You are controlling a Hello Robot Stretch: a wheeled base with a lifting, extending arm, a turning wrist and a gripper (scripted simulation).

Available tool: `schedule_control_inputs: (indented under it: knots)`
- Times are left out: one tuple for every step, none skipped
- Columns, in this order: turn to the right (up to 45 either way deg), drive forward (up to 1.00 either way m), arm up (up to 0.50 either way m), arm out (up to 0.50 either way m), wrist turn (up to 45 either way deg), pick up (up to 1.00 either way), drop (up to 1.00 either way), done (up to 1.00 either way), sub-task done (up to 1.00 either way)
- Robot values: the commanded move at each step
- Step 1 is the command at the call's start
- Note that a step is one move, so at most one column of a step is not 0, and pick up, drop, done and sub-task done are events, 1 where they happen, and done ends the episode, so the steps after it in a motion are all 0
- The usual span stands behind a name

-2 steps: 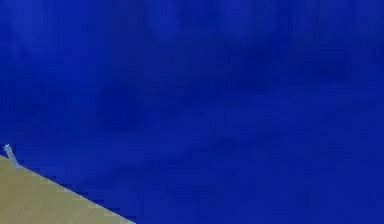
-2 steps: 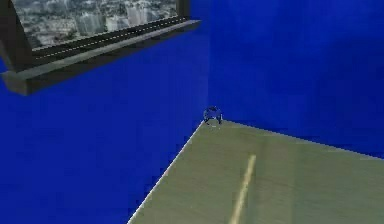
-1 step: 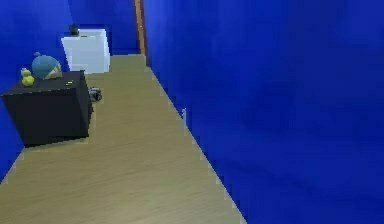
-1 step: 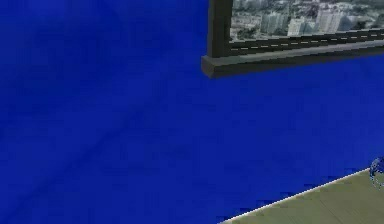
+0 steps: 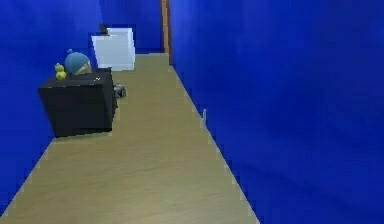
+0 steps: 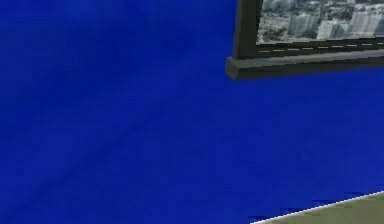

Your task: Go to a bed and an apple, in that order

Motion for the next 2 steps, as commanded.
schedule_control_inputs:
  knots:
    - [0.0, 0.1, 0.0, 0.0, 0.0, 0.0, 0.0, 0.0, 0.0]
    - [-9.0, 0.0, 0.0, 0.0, 0.0, 0.0, 0.0, 0.0, 0.0]
